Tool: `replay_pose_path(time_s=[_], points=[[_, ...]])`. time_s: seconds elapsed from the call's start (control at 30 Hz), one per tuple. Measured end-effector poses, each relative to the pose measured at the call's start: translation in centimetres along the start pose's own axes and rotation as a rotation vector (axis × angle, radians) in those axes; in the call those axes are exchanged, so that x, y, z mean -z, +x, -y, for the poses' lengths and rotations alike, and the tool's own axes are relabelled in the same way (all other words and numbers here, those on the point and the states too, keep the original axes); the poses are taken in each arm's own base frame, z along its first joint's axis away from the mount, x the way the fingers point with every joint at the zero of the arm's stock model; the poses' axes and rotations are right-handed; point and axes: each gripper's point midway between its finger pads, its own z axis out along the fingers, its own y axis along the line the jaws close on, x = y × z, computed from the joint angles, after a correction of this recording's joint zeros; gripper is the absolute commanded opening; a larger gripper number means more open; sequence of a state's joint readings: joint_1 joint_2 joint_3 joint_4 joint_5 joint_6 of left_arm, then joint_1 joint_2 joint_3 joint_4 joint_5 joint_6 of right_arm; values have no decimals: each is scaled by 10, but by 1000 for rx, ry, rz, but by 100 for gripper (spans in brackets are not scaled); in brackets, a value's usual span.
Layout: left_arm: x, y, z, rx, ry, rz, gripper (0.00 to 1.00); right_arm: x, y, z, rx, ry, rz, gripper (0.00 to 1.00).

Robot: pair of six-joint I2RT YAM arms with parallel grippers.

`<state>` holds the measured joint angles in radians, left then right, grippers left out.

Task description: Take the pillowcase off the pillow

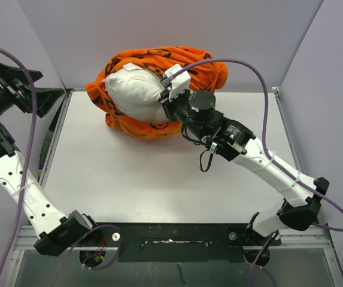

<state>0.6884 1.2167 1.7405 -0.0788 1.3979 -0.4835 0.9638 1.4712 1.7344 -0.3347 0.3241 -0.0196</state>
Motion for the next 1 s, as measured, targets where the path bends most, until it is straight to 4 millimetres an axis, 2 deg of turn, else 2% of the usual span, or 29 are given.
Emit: replay_pose_path(time_s=[0.17, 0.3, 0.37, 0.4, 0.5, 0.53, 0.6, 0.67, 0.77, 0.8, 0.87, 1.0], points=[[-11, 21, 61, 0, 253, -48, 98, -6, 9, -20, 17, -38, -31, 0], [-11, 19, 83, -58, 321, -61, 98, -4, 16, -39, 30, -81, -53, 0], [-16, 14, 82, -62, 330, -49, 98, -4, 17, -40, 32, -85, -58, 0], [-22, 4, 77, -42, 308, -24, 98, -4, 17, -40, 32, -84, -58, 0], [-62, -40, 56, -13, 211, 76, 98, -6, 14, -39, 34, -76, -63, 0], [-78, -45, 51, -10, 189, 87, 98, -8, 13, -39, 34, -72, -64, 0], [-99, -31, 46, 30, 180, 50, 98, -11, 12, -39, 33, -70, -69, 0], [-111, 6, 34, 94, 171, -35, 98, -15, 14, -38, 27, -67, -81, 0], [-113, 67, 25, 190, 185, -175, 98, -22, 17, -30, 6, -65, -99, 0], [-112, 77, 26, 198, 198, -199, 98, -25, 18, -26, -1, -62, -108, 0], [-108, 92, 33, 184, 236, -237, 98, -31, 22, -20, -10, -59, -124, 0], [-106, 95, 61, 78, 311, -273, 98, -35, 30, -15, -11, -61, -162, 0]])
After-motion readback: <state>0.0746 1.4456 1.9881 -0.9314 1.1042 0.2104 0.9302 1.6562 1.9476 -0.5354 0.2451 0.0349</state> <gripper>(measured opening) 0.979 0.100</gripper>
